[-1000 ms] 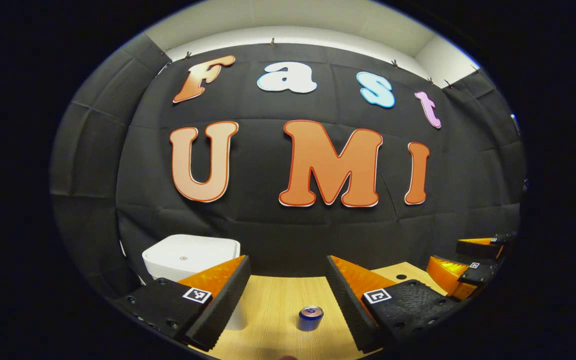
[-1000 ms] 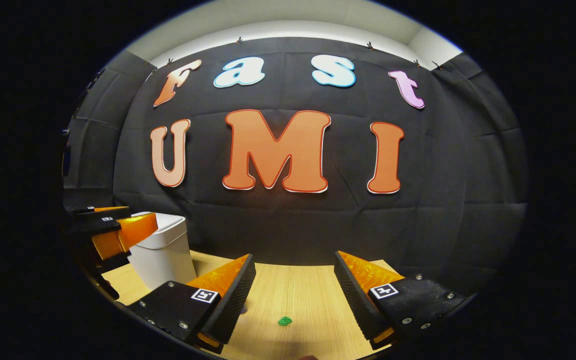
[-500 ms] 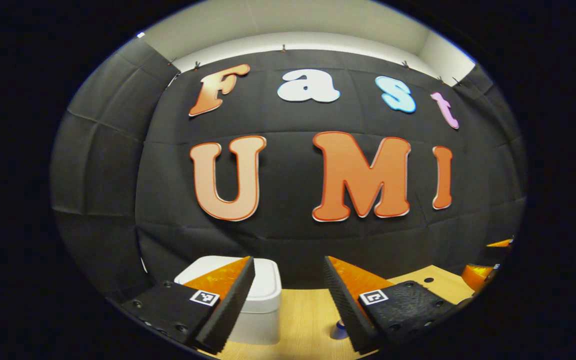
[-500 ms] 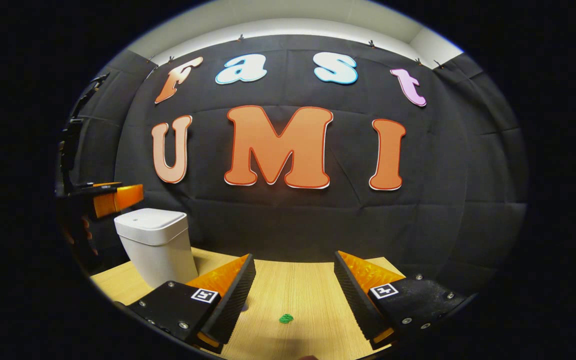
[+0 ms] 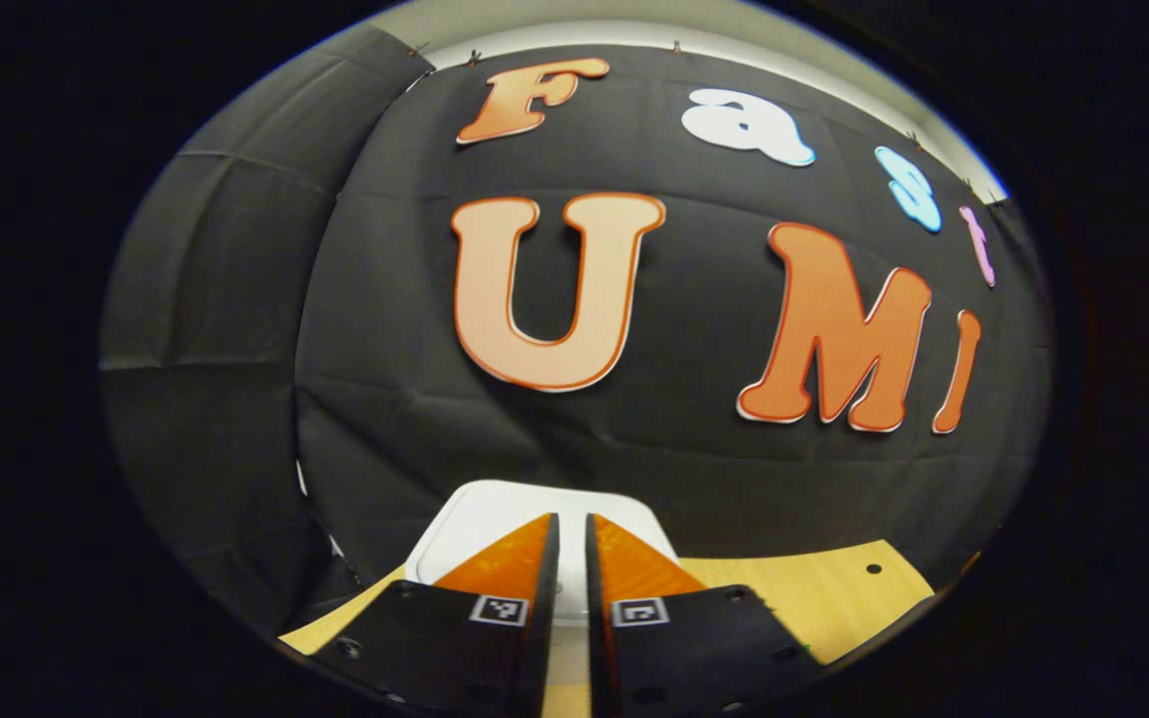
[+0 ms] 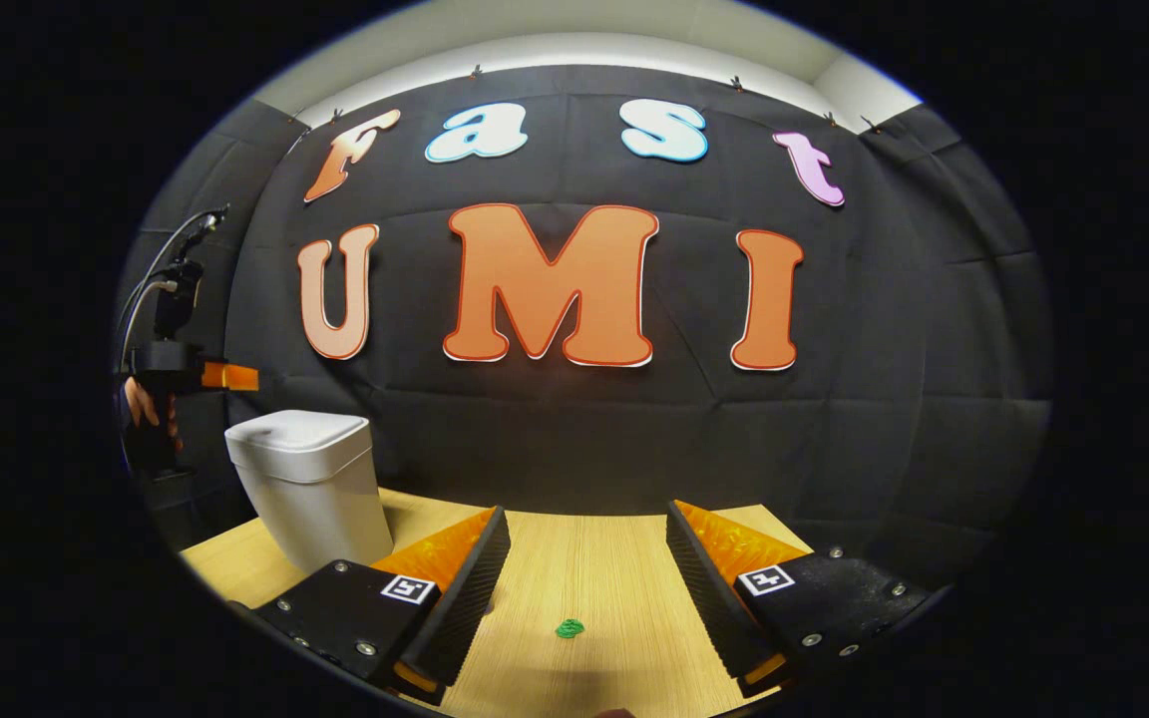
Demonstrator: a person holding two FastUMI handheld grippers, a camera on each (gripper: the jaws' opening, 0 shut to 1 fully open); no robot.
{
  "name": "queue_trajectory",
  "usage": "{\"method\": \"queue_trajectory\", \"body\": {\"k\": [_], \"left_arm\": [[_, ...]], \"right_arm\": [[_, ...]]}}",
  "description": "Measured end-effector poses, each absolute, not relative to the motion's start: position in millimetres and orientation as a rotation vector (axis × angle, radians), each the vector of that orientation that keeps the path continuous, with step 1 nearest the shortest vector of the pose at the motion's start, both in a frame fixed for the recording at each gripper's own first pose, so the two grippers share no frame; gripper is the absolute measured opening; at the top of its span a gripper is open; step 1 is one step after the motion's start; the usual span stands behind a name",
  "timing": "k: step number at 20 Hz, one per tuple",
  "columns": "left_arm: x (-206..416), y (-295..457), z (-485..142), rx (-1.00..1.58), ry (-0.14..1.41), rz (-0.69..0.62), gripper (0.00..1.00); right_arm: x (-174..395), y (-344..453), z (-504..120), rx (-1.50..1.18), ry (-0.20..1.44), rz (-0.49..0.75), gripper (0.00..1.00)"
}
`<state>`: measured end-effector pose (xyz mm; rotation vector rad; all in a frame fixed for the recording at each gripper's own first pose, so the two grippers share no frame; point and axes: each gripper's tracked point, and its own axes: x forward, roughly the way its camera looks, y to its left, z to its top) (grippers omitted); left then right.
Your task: Press the lid of the desktop garbage bin to open it, pick up the crumpled paper on the desktop and throw it into the bin, then pick up the pop can on the desktop and drop it into the bin, and finally close the garbage bin lid.
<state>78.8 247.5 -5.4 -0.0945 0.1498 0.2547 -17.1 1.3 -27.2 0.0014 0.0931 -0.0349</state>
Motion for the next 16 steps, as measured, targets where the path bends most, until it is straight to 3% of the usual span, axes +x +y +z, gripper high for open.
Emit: {"method": "queue_trajectory", "body": {"k": [1, 7, 16], "left_arm": [[78, 247, -12, -0.111, 0.181, 0.233, 0.00], [88, 239, -71, -0.216, 0.361, 0.161, 0.00], [92, 249, -69, -0.229, 0.367, 0.186, 0.00]], "right_arm": [[-17, 0, -28, 0.003, 0.097, -0.037, 0.94], [-14, -6, -35, 0.009, 0.107, -0.054, 0.94], [-8, -4, -47, 0.017, 0.133, -0.043, 0.94]]}}
